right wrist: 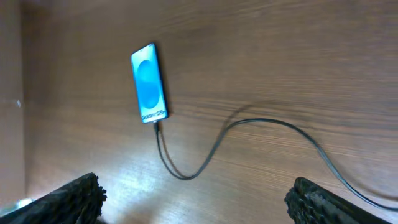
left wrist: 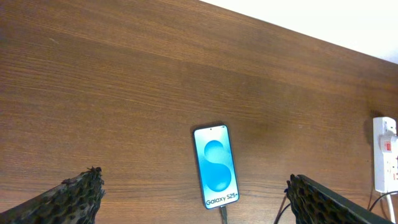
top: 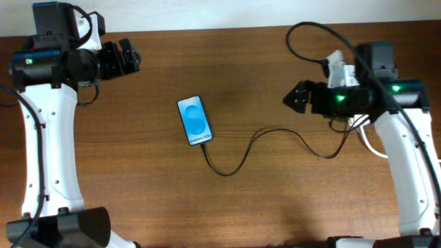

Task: Plug charger to phone and switch on socket
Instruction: 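Retract the left gripper and move the right gripper toward the power strip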

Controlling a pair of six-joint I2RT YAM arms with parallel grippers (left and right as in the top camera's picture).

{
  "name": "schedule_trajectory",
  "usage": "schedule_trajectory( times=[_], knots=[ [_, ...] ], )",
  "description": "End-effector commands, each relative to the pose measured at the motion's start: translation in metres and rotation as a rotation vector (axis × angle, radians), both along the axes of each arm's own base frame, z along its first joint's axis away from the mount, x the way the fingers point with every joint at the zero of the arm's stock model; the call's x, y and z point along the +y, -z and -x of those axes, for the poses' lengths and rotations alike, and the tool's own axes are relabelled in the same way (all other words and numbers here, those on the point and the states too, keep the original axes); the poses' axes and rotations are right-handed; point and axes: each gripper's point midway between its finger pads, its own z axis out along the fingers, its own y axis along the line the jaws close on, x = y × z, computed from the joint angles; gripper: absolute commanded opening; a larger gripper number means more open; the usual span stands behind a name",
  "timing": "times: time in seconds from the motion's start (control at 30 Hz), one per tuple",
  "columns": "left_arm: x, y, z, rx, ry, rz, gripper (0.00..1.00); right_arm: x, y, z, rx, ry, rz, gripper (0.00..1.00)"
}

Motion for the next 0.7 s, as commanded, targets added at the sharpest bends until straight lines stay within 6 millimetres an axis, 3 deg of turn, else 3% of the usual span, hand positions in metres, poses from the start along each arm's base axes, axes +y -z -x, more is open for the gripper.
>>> schedule_trajectory(
  times=[0.0, 0.27, 0.57, 0.67],
  knots=[
    [0.005, -0.004, 0.001, -0.011, -0.012, -0.022, 1.00, -0.024, -0.010, 0.000, -0.035, 0.039, 0.030, 0.98],
    [0.005, -0.004, 0.001, -0.010, -0.012, -0.021, 0.99, -0.064, -0.005, 0.007, 0.001, 0.124, 0.043, 0.98],
    [0.005, -0.004, 0.001, -0.010, -0.012, -0.021, 0.99, -0.076, 0.003, 0.021, 0.056, 0.137, 0.070, 0.98],
    [0.005, -0.004, 0.001, -0.010, -0.012, -0.021, 0.99, -0.083, -0.008, 0.018, 0.008, 0.109, 0.113, 0.98]
  ],
)
